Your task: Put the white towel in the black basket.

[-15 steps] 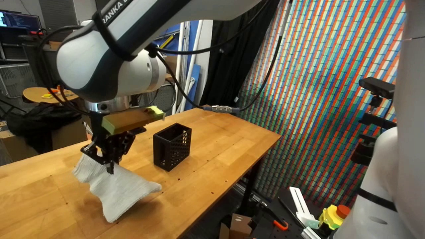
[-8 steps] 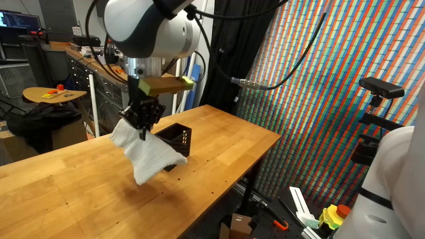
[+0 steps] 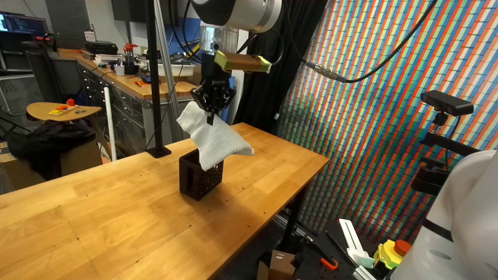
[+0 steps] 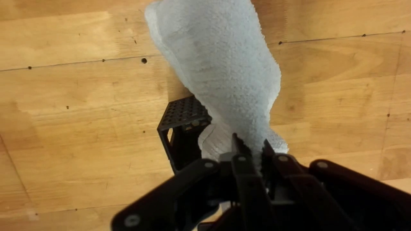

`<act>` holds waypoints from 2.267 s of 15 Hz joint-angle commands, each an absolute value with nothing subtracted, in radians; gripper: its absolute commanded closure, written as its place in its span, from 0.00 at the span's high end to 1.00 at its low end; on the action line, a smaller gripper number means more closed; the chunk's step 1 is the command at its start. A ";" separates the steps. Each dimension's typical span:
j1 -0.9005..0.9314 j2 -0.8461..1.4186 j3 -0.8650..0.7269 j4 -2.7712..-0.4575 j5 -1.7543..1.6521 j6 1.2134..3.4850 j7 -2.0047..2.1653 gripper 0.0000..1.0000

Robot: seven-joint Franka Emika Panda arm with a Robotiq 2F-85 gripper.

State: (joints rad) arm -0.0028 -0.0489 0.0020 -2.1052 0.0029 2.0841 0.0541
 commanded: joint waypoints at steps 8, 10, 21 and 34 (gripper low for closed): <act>-0.008 0.018 -0.004 -1.983 -0.074 2.102 -0.008 0.08; -0.013 0.046 -0.010 -1.968 -0.080 2.121 -0.017 0.08; -0.058 0.217 -0.014 -1.927 0.010 2.241 -0.124 0.08; -0.060 0.220 0.034 -2.021 0.252 2.276 -0.227 0.08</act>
State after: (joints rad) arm -0.0522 0.2387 0.0178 -1.9854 0.2001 2.2331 -0.1733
